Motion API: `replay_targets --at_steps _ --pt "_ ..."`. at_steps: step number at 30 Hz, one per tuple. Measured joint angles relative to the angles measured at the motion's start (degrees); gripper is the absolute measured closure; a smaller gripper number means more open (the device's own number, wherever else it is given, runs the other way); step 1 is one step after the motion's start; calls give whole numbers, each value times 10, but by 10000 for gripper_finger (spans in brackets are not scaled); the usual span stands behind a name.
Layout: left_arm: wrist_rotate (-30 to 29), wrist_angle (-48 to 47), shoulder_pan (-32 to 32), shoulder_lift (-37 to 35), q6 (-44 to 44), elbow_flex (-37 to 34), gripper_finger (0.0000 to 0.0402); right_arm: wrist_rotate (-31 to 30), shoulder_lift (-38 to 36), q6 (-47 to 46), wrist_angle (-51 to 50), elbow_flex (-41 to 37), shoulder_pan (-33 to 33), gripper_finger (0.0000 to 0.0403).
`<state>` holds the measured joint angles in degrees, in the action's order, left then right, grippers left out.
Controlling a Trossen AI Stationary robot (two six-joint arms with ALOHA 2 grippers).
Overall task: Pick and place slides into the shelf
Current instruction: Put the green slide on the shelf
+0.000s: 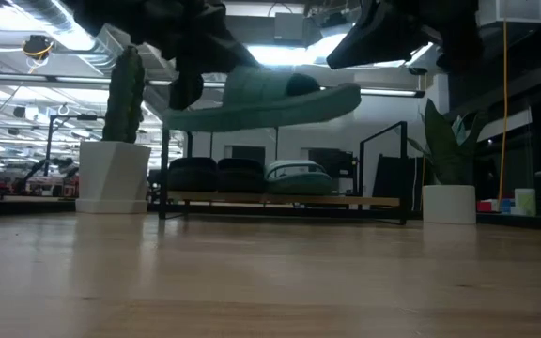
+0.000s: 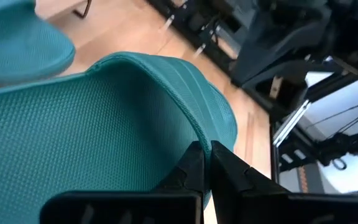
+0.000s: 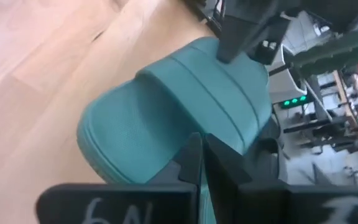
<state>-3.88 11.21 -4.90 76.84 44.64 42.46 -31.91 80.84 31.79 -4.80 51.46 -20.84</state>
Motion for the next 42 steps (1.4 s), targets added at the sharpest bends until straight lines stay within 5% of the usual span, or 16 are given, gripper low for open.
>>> replay_targets --at_steps 6,14,18,36,42 --pt "0 6 12 0 0 0 400 0 0 65 12 0 -2 371" --pt "2 65 36 0 0 0 400 -1 0 110 25 0 -2 306" --pt "5 66 42 0 7 0 400 -49 0 148 38 0 -1 282" --pt "22 95 37 0 24 0 400 -75 0 247 60 0 12 283" --pt "32 96 37 0 24 0 400 -41 0 276 87 0 19 284"
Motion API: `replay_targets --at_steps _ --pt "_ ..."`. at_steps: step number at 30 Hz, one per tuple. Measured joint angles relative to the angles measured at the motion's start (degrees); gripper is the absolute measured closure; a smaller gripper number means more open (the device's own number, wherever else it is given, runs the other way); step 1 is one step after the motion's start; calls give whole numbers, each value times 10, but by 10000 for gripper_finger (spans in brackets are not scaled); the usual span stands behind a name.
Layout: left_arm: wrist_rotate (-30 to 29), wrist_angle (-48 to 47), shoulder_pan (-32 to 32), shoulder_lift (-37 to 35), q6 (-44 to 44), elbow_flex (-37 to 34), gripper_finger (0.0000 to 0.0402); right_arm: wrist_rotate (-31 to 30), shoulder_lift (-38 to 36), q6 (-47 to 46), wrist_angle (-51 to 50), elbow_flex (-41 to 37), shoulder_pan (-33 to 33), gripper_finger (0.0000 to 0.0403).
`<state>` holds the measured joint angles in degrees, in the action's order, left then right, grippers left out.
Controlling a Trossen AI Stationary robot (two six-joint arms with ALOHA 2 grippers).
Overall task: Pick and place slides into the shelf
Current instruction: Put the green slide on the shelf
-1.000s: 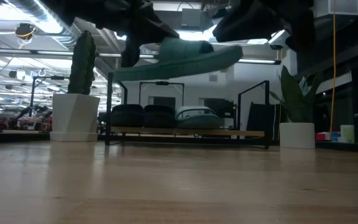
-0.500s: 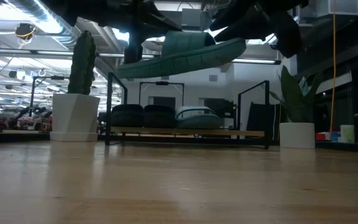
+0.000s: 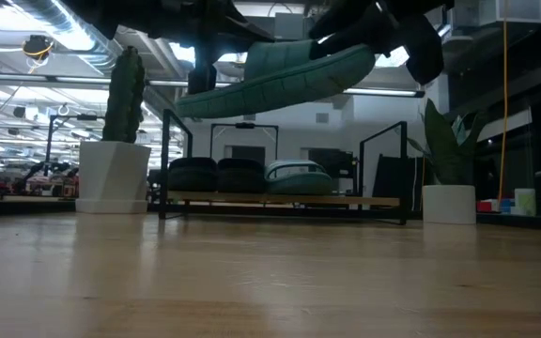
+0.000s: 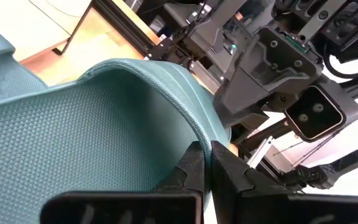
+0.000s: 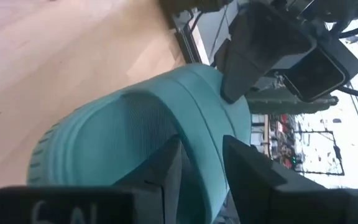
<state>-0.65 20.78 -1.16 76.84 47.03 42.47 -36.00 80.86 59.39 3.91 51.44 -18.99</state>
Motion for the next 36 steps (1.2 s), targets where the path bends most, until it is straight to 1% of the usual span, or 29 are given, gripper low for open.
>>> replay_targets --at_steps 2,8,12,16,21,29,33,36 --pt "0 0 0 0 0 0 400 14 0 1 2 0 7 284" --pt "-3 0 -4 0 0 0 400 19 5 -5 2 0 25 284" --pt "0 -1 -4 0 -5 0 400 42 8 -6 3 0 27 287" --pt "0 -2 -4 0 -6 0 400 43 9 -10 2 0 26 307" --pt "0 -2 -4 0 -6 0 400 44 9 -39 -4 0 26 336" --pt "0 -2 -4 0 -9 0 399 43 9 -51 -17 0 21 362" --pt "0 -2 -4 0 -10 0 373 42 9 -51 -18 0 21 389" --pt "-5 -2 -4 0 -11 0 350 42 9 -53 -20 0 21 393"
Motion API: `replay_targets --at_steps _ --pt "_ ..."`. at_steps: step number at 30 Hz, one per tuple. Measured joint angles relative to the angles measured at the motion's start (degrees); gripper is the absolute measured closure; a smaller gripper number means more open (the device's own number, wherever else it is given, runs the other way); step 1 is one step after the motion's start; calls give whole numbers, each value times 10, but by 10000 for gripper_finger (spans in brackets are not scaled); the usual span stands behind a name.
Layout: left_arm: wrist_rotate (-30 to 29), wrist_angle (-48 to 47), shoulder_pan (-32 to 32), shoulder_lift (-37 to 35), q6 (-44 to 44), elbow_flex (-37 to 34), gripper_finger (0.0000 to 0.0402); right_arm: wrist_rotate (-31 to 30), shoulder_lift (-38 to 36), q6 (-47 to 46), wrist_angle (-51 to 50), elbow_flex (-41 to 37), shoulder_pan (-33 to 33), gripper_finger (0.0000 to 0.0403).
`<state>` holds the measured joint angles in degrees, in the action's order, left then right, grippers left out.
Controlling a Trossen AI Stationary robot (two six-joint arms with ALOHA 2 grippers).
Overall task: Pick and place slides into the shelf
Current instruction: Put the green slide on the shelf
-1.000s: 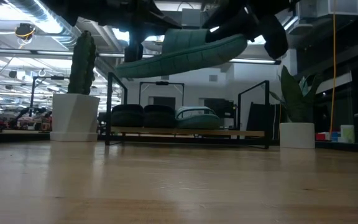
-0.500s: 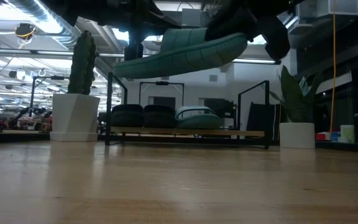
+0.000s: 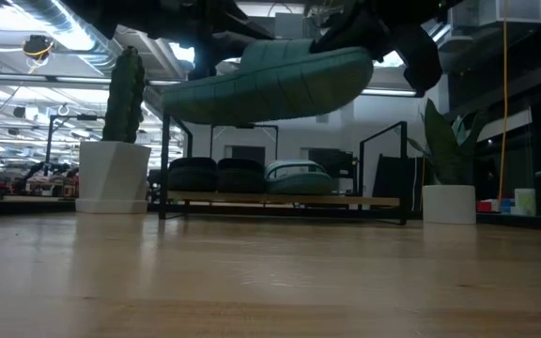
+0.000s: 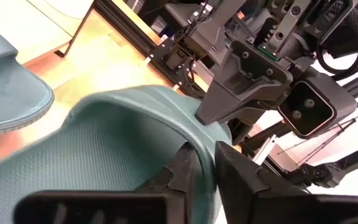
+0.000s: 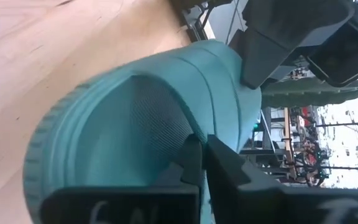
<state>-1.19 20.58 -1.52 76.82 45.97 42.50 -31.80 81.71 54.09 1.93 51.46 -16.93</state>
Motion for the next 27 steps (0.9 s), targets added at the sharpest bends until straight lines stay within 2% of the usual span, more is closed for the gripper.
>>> replay_targets --at_steps 7,13,18,22,27 --pt "-9 -17 6 0 -1 0 312 -27 0 -12 -4 0 0 396" --pt "-6 -24 22 0 -2 0 299 -57 0 -14 -15 0 -6 396" --pt "-6 -22 36 -1 -8 1 298 -104 0 -14 -42 0 -26 396" --pt "-6 -11 43 -1 -60 1 298 -127 0 -30 -75 8 -38 397" --pt "-6 39 45 -1 -122 1 332 -172 -4 -53 -104 20 -44 397"
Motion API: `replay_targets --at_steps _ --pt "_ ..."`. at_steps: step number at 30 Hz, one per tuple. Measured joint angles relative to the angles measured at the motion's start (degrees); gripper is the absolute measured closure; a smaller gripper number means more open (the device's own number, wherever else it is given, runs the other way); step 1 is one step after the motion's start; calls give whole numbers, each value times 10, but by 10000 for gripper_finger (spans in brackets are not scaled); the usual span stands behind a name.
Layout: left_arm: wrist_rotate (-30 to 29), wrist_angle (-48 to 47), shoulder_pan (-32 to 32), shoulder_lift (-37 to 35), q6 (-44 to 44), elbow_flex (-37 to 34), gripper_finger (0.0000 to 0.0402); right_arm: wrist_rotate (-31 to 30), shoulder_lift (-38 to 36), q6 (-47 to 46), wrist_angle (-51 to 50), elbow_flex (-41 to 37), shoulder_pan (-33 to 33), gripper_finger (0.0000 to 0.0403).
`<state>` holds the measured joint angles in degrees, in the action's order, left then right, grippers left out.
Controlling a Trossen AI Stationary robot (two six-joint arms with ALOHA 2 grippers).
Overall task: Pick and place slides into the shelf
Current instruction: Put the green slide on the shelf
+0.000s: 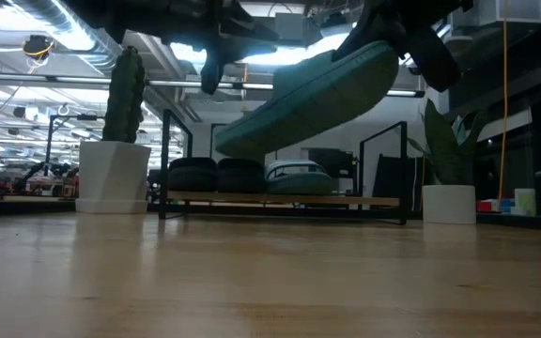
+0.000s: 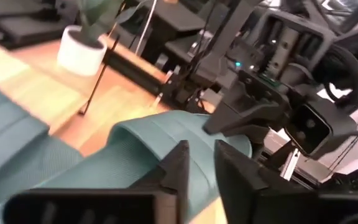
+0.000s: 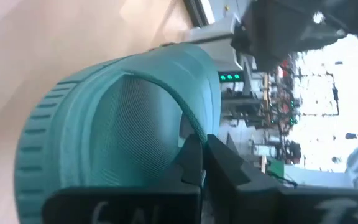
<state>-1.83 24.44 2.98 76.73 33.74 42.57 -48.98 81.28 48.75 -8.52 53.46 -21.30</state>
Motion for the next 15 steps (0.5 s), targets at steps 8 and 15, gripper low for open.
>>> replay_targets --at_steps 8,15 --pt "30 38 -13 -4 -61 0 395 -29 -45 -22 -7 2 0 397" --pt "32 101 -43 -4 -143 0 401 -112 -68 -22 -22 2 14 397"
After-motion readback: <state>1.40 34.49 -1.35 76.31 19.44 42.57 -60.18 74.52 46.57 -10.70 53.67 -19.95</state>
